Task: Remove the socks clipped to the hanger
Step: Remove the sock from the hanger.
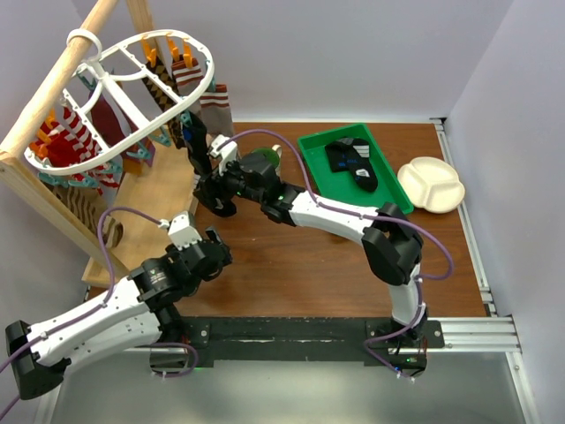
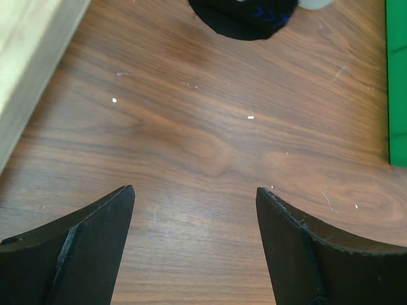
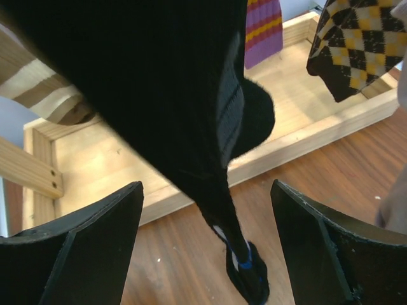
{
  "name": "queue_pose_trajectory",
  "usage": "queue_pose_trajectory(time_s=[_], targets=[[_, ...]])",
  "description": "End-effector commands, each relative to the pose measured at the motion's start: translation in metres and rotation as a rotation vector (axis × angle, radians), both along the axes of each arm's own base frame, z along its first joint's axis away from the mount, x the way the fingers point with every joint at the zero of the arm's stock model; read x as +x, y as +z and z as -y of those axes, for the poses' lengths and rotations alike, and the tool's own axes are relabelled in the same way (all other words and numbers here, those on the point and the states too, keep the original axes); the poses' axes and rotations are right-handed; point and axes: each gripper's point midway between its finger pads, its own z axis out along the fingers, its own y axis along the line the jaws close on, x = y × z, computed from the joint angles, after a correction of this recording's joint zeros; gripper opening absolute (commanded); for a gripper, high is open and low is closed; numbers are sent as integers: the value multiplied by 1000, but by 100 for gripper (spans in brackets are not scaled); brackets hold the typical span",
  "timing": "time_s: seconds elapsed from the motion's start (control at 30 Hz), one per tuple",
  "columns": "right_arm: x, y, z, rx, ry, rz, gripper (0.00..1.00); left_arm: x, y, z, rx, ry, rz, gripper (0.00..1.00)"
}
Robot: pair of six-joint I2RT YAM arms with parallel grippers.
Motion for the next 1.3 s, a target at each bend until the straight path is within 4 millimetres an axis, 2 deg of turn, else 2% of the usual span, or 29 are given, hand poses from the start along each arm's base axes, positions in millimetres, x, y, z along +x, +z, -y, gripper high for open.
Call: queue_pose_trajectory(time_s=[0.0,0.07,0.2,0.23,0.27,0.33,0.37,0.47,0.5,0.53,0.6,0.67,0.73,0.77,0.87,1.0,1.13,1.27], targets=[[13,58,-8,161,0,92,79,10,27,-11,6,67,84,83],[16,60,-9,189,-3,92,74,12,32,-11,8,62,101,83],[15,69,-4,225,3,105,38,14,39,-11,14,49,128,83],[14,71,-2,228,3,107,22,15,41,-11,20,37,135,83],[12,80,2,231,4,117,16,15,45,-11,7,34,148,82],[8,81,9,216,7,115,1,15,48,-11,6,23,162,82],[3,95,17,224,10,138,0,16,50,-10,-3,18,172,82],[-9,93,30,180,40,134,0,16,50,-7,-6,2,180,82],[-17,103,36,177,60,145,0,16,50,-5,-13,-8,179,82],[-25,99,38,146,88,131,0,17,50,-1,-18,-22,185,82],[-37,107,51,134,106,147,0,17,53,3,-22,-57,201,82],[-48,99,60,92,136,141,0,18,60,8,-56,-79,231,81],[-61,103,69,75,179,138,0,20,67,12,-59,-113,265,81],[-72,100,70,66,236,129,0,19,71,13,-72,-129,281,81],[-91,100,78,46,303,116,0,19,82,19,-76,-196,335,80],[-117,91,82,9,433,112,0,17,95,25,-64,-273,389,80],[-138,85,83,1,560,82,0,15,109,29,-54,-331,439,80],[-148,82,83,7,640,65,0,12,120,33,-57,-377,476,80]])
